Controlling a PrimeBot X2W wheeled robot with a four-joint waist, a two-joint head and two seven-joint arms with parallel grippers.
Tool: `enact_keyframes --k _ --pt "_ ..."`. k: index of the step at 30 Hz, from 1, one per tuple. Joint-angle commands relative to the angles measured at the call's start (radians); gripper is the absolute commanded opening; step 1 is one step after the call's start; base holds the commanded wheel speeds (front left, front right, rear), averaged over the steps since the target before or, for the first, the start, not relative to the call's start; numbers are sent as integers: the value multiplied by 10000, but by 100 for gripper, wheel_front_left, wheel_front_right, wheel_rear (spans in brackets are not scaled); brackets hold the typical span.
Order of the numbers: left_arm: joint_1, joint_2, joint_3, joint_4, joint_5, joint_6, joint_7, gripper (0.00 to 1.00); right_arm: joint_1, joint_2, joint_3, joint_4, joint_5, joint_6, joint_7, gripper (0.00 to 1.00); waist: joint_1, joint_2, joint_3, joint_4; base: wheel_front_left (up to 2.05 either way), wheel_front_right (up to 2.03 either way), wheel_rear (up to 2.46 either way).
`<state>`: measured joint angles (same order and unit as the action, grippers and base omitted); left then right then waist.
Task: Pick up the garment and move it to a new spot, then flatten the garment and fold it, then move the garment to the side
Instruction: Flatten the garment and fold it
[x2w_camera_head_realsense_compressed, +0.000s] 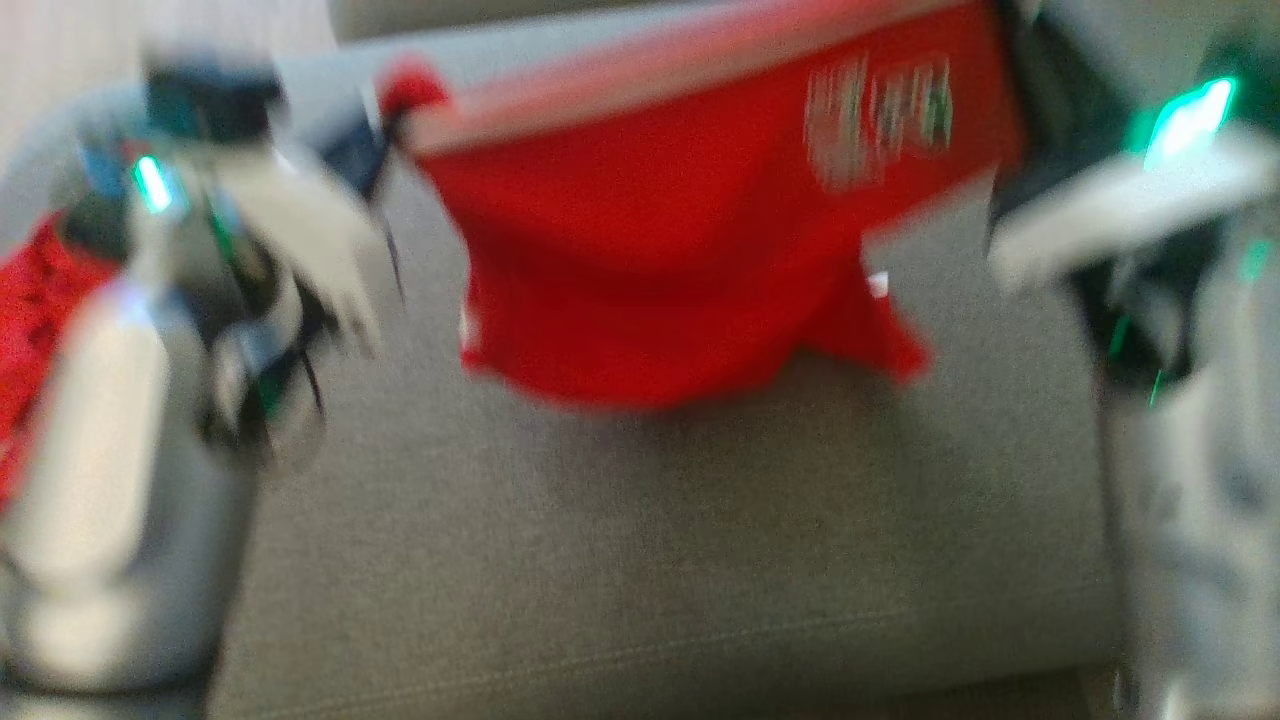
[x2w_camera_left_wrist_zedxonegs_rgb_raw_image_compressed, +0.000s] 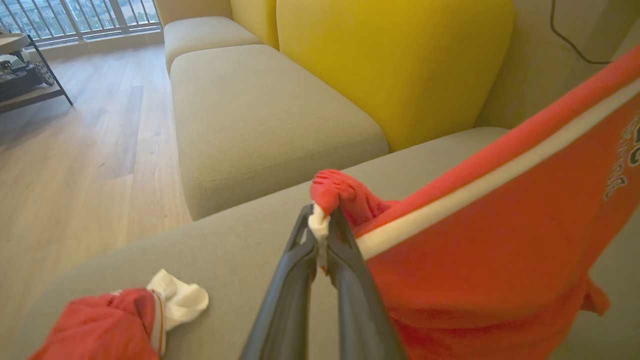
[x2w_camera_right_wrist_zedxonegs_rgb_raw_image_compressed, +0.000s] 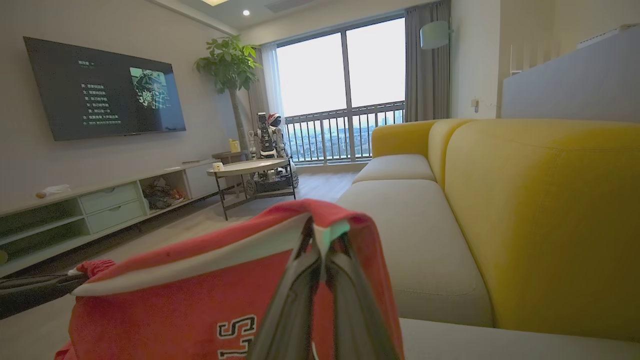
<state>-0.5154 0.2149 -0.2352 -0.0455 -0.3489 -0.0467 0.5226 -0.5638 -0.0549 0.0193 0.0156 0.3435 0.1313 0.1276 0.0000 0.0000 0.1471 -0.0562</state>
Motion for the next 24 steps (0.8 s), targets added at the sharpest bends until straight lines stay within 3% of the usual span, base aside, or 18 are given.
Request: enact_keyframes --k 1,4,7,13,15,18,24 --pt "-971 405 464 -219 19 -28 150 0 -867 46 39 -225 110 -6 82 0 0 0 950 -111 0 0 0" --pt "-3144 544 440 922 -8 -236 808 0 -3013 46 -113 955 -132 -6 427 0 0 0 1927 -161 0 0 0" --pt "-5379 550 468 2131 399 -180 585 0 -5240 46 -397 2230 -463 -6 185 0 0 0 2839 -188 0 0 0" --pt "-8728 89 583 4391 1306 463 -2153 0 -8561 46 -1478 4477 -1282 -6 -2018 0 0 0 3867 -150 0 0 0" --pt "-9410 -196 594 5272 1565 782 -3874 0 -9272 47 -1906 5368 -1389 -6 -3130 0 0 0 3981 -76 0 0 0" --pt "-9411 -424 415 6152 1675 781 -4967 0 -9320 47 -1941 6326 -1164 -6 -3536 0 0 0 3981 -6 0 0 0" --pt "-8172 -737 -225 7786 1775 404 -5651 0 -8171 47 -716 8269 -390 -6 -3203 0 0 0 3906 177 0 0 0"
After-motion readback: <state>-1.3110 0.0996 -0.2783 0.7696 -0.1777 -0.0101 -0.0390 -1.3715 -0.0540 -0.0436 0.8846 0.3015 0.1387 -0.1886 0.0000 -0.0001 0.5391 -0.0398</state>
